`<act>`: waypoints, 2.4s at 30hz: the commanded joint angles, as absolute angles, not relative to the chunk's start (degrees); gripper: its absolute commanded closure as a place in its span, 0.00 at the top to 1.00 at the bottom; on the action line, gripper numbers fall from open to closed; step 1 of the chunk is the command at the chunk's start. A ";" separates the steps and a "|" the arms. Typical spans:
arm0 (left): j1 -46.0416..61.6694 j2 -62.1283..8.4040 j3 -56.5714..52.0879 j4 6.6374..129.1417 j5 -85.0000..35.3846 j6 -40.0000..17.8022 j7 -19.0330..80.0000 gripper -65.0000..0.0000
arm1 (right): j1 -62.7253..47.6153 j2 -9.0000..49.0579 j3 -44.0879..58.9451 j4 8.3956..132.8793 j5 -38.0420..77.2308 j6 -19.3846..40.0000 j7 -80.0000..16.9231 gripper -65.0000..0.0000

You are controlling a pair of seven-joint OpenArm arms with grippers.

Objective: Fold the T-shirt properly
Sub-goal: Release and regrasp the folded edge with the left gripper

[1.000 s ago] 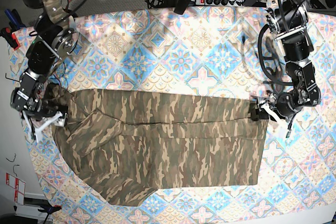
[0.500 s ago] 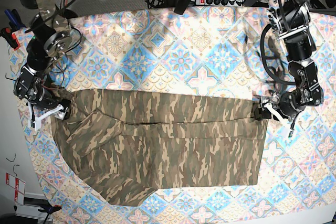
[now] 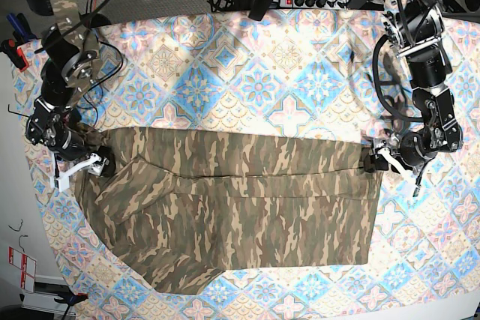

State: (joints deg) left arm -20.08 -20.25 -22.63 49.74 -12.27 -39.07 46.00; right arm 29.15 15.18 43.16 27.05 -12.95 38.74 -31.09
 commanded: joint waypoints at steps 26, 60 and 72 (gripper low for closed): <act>-26.51 -27.12 -22.73 31.60 -13.14 -40.00 45.05 0.75 | 26.07 13.76 42.68 25.89 -15.52 40.00 -38.37 0.77; -26.24 -18.59 -17.01 31.60 -13.05 -40.00 45.58 0.14 | 24.40 13.76 37.49 25.89 -15.52 40.00 -38.55 0.02; -14.37 -20.09 -17.19 44.35 -13.58 -40.00 48.40 0.14 | 20.79 14.99 37.23 34.86 -15.60 40.00 -46.02 0.02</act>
